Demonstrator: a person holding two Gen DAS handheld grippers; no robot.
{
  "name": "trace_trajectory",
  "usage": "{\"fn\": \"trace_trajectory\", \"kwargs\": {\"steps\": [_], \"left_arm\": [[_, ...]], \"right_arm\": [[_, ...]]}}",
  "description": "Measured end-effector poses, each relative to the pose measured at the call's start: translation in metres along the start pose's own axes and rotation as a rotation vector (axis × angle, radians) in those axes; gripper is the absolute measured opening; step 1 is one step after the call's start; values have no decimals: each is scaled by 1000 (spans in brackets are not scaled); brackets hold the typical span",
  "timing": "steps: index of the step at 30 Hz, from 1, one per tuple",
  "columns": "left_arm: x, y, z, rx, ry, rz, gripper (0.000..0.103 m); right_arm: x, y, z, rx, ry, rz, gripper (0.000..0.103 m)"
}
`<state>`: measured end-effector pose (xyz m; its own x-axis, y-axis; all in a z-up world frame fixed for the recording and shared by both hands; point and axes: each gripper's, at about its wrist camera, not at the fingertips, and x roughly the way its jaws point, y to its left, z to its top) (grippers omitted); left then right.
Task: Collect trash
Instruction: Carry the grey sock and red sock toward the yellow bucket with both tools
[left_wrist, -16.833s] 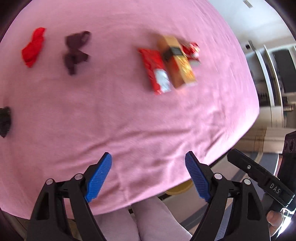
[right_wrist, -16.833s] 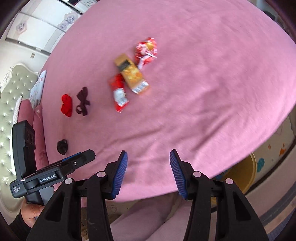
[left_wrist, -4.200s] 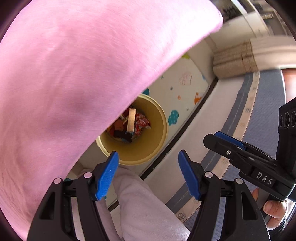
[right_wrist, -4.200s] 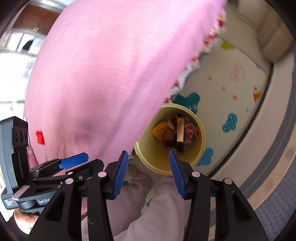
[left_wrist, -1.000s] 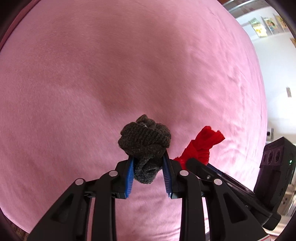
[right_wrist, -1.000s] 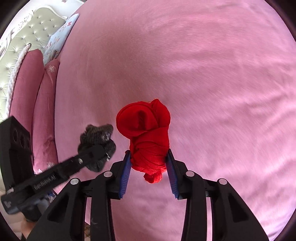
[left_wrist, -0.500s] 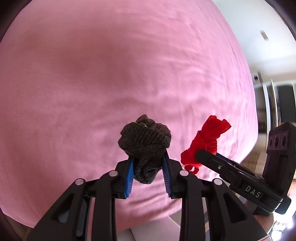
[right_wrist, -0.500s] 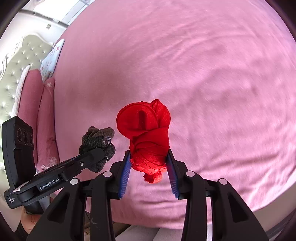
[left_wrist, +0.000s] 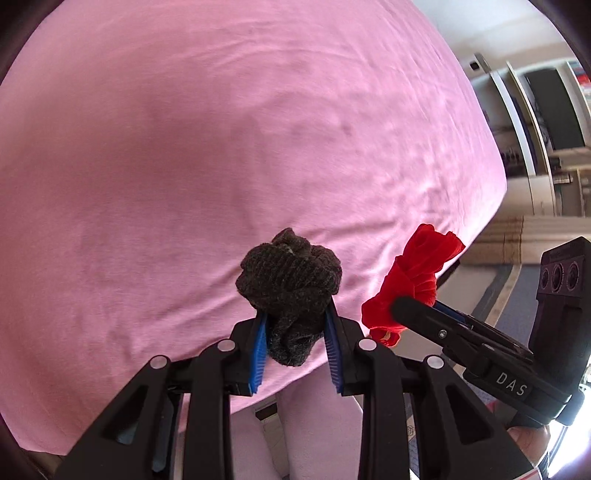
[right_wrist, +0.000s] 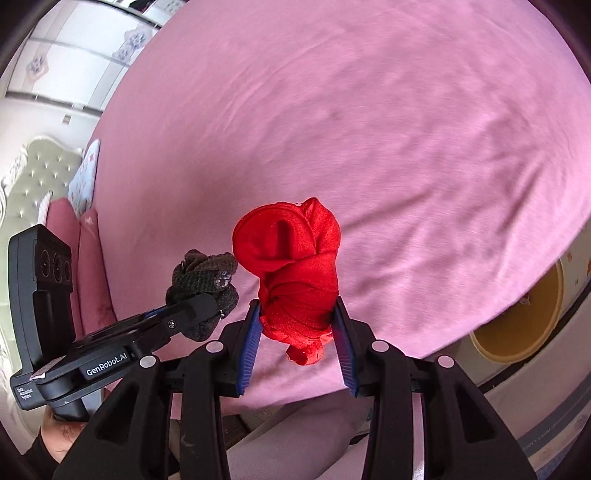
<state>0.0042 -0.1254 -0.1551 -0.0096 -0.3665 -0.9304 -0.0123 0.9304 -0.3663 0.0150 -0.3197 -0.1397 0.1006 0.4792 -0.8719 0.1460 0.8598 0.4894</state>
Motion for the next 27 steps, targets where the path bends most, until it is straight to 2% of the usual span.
{"fn": "trace_trajectory", "kwargs": {"steps": [7, 16, 22, 27], "left_arm": [[44, -107, -14, 138, 82, 6, 28], [123, -236, -41, 340, 218, 13, 28], [169, -284, -58, 417, 302, 39, 28], [199, -306, -68, 466, 343, 63, 28]], "right_arm": [[-50, -96, -18, 129, -65, -18, 37], [-99, -226, -69, 305, -108, -77, 37], [-111, -291, -98, 414, -108, -80, 38], [-107, -326, -108, 454, -93, -69, 39]]}}
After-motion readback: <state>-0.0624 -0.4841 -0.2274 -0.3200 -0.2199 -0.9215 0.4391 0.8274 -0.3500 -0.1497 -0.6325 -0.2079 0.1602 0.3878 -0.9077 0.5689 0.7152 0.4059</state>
